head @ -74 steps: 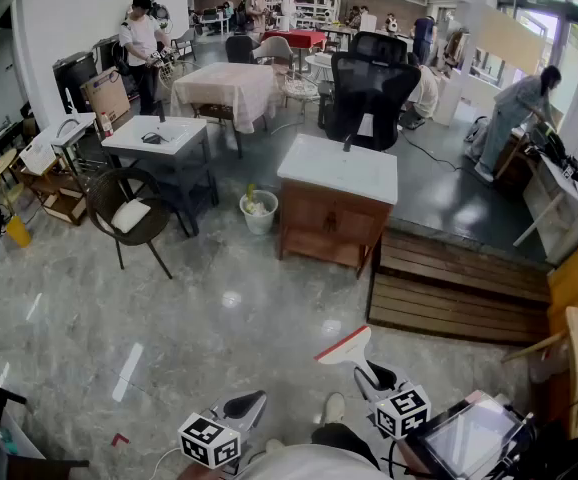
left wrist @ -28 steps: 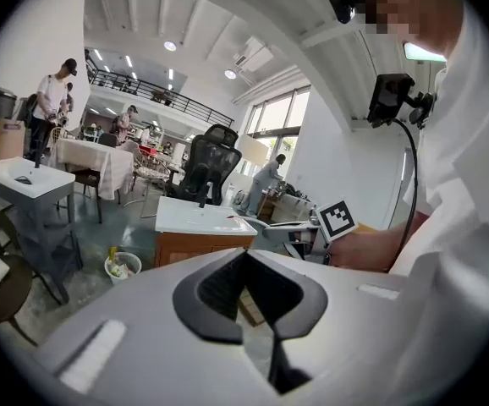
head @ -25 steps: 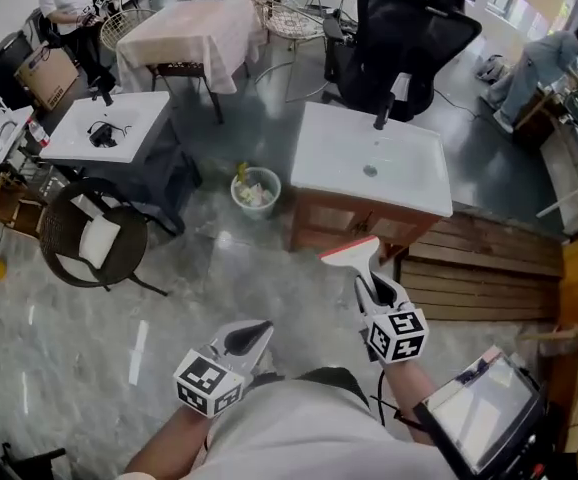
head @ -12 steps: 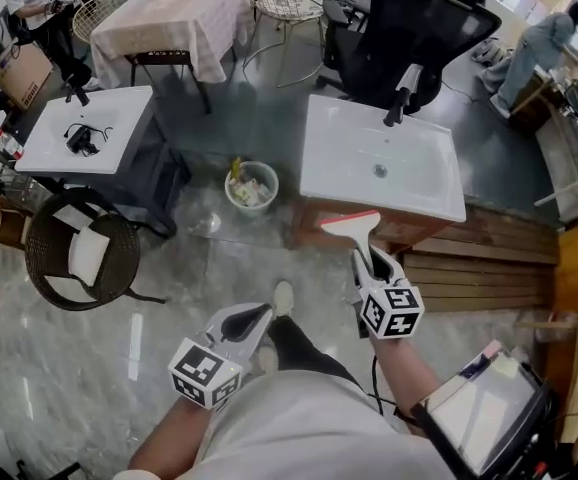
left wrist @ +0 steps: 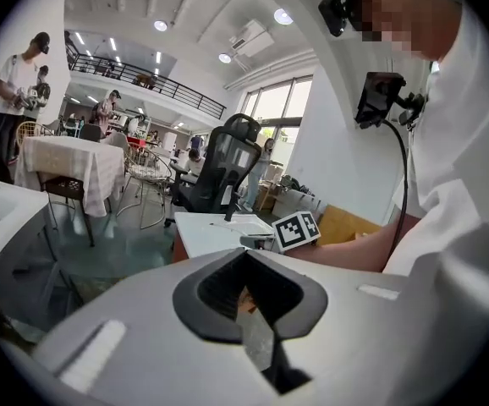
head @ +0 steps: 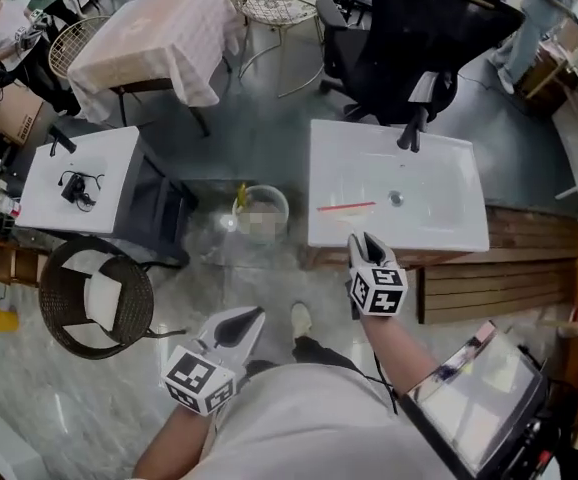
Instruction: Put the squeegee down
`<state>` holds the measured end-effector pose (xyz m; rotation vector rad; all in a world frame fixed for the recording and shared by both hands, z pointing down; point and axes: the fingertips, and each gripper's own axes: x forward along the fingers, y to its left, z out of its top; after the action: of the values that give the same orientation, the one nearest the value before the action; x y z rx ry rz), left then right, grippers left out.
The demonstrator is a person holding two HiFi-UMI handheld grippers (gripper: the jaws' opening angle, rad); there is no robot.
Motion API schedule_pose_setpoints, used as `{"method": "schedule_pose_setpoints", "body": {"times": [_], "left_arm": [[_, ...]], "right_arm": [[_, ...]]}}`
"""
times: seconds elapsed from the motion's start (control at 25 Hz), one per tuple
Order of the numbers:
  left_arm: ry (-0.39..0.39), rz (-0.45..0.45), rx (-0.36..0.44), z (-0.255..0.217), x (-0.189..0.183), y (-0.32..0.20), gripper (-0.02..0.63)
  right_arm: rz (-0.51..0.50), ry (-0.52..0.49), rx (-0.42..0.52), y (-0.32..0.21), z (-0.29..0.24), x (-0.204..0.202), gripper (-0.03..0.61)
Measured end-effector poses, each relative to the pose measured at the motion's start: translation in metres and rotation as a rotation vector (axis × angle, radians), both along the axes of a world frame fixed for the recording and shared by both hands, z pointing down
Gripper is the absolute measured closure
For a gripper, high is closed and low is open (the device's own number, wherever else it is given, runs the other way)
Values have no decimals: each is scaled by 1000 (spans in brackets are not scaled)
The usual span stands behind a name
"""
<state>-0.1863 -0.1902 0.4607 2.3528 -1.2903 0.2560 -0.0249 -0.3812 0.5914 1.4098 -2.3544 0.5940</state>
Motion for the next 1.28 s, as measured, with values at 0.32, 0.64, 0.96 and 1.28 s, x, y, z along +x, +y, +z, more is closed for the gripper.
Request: {"method": "schedule_pose_setpoints", "body": {"times": [0.32, 0.64, 0.96, 1.28], "left_arm": [[7, 44, -11, 1, -30, -92, 606], [23, 166, -48, 8, -86, -160, 606], [11, 218, -55, 13, -151, -219, 606], [15, 223, -96, 33, -181, -246, 606]], "right_arm": [[80, -6, -44, -99, 35, -42, 482], [168, 77, -46, -190, 64, -74, 482], [222, 156, -78, -264, 101, -92, 482], [247, 230, -90, -293, 123, -100, 480]]}}
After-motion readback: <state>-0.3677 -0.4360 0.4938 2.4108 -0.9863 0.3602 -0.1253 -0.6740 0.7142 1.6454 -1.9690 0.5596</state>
